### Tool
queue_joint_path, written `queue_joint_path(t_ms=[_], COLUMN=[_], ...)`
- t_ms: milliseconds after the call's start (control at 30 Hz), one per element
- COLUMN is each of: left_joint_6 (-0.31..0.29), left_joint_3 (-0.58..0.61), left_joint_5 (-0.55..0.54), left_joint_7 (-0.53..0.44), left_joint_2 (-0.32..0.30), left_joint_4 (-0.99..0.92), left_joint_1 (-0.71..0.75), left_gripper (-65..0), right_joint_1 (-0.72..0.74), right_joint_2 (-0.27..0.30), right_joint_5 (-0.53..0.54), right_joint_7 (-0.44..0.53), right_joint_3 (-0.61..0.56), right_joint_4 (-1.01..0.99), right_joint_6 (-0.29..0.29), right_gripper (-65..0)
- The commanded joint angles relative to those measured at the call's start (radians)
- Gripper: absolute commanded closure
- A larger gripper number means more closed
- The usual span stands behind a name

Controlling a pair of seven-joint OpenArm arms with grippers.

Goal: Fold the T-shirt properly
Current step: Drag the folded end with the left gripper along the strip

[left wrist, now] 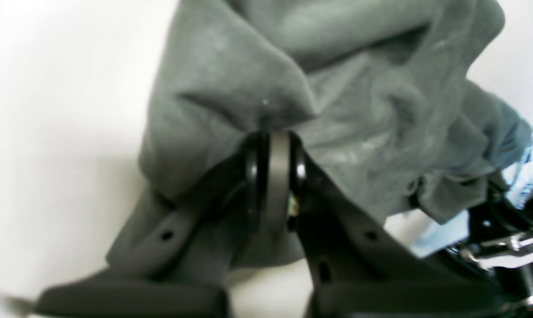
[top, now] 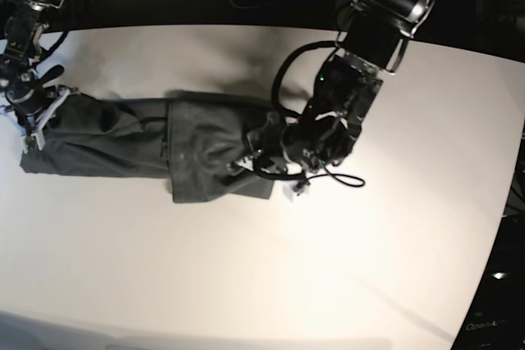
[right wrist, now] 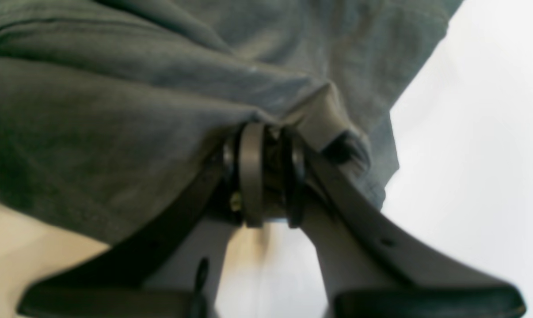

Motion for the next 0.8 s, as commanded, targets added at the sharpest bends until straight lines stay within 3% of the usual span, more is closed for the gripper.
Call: queue_joint_path(t_ms=[0,633,767], left_joint_6=[0.018,0.016,0.016], left_joint_3=[-0.001,-0.009,-0.009], left_joint_5=[0.052,0.060,0.060], left_joint_7=[-0.032,-0.037,-0.037], left_joint_2=[-0.018,-0.041,-0.041], left_joint_4=[-0.002,-0.074,-0.082], left_joint_1=[-0.002,0.036,0.041], left_gripper=[-2.8,-2.8,-2.8], right_joint_1=[-0.007,-0.002,-0.033], right_joint_2=[-0.008,0.023,0.040], right_joint_5=[-0.015,-0.015,-0.015], right_joint_7=[-0.060,-0.060,-0.060], right_joint_3=[-0.012,-0.029,-0.071], right_joint_4=[-0.012,-0.010,0.089], right_joint_6=[0.045,0.045,0.045], right_gripper=[-7.5,-7.7,-7.5])
